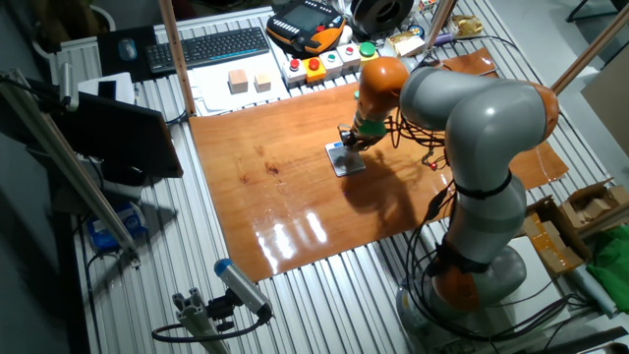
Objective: Place the block on the scale
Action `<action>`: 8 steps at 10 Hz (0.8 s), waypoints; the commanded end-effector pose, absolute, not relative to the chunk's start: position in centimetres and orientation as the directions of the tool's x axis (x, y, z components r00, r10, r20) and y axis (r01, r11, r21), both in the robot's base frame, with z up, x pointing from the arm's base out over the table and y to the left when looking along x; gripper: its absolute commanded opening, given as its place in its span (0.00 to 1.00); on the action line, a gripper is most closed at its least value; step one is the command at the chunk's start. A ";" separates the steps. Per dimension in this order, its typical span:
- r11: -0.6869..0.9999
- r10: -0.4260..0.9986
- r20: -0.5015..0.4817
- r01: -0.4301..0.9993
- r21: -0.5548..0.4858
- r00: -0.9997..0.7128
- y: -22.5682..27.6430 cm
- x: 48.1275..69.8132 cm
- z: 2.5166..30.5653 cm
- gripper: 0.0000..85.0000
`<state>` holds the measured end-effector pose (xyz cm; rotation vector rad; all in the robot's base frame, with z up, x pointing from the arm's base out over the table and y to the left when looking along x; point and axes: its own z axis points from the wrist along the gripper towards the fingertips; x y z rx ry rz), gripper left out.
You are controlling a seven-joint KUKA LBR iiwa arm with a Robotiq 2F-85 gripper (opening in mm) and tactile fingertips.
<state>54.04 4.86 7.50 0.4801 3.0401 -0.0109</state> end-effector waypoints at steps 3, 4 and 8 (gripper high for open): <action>0.942 0.334 -0.070 0.334 0.002 -0.940 5.6 53.8 6.9 0.01; 0.939 0.342 -0.070 0.343 0.003 -0.937 5.8 53.7 6.7 0.01; 0.929 0.369 -0.061 0.369 0.021 -0.927 6.2 53.6 6.4 0.01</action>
